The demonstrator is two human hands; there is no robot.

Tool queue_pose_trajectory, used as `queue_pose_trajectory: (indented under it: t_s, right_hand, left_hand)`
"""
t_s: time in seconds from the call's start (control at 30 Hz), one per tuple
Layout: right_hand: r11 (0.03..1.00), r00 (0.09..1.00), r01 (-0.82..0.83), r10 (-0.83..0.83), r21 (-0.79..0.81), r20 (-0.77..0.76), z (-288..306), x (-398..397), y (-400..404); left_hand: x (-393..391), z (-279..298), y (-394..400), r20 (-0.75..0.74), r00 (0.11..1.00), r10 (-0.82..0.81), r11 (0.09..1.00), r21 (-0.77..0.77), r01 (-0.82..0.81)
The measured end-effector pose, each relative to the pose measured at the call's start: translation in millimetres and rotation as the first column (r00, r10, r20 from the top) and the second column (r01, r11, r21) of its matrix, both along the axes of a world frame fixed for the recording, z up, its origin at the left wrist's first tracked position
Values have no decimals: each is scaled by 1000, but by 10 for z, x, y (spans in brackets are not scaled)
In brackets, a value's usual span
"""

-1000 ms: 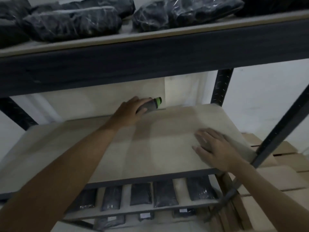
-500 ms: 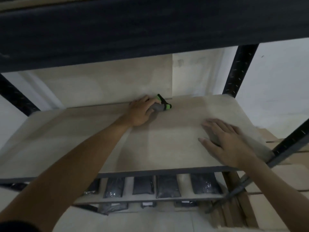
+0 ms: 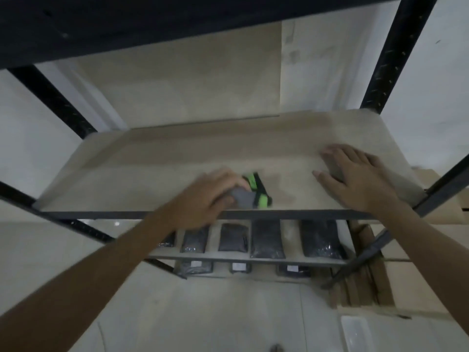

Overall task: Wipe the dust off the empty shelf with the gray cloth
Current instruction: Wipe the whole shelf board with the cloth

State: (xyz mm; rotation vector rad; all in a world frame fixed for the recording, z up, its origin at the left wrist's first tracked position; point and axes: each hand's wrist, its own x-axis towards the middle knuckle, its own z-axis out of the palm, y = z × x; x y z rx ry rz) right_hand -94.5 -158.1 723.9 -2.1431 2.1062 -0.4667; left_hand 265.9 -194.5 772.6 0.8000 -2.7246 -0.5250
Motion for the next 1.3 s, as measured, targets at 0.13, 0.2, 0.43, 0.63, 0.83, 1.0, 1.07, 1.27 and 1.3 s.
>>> queue_pose_trajectory:
  t_s: [0.13,0.2,0.43,0.63,0.83,1.0,1.07,1.27,1.3]
  right_hand:
    - [1000,1000,-6,6,12,-1,-3,-4,13]
    - [1000,1000,-10,10,9,0,4,-5,15]
    - [1000,1000,-24,24,-9,-6,-29,-12,6]
    - [999,992,-26,22,35,121,126,47,79]
    - [897,591,-431,199,96,782,709,753,792]
    - [780,222,-617,51,100,974,971,1095,1408]
    - [829,179,-553,21,83,984,988,1102,1571]
    - [928,208,-367,13,66,978,902,953,1933]
    - [944,233,-323,9,68,972,876,911,1989]
  left_hand:
    - [-152,121,-936,-17,957,291,948,-131,-291]
    - [-269,-36,-1193,64,924,377,920,-139,-366]
    - [-146,-409,-378,86,939,333,931,-191,-313]
    - [39,-323,962,-79,974,212,967,160,-197]
    - [-318,180,1676,-356,592,723,610,731,-306]
    - [-527,459,2090,-438,495,750,613,741,-274]
    - [-521,443,2195,-455,447,770,618,708,-343]
    - [-692,297,2554,-452,352,820,567,729,-384]
    - [-731,255,2597,-444,348,826,556,745,-369]
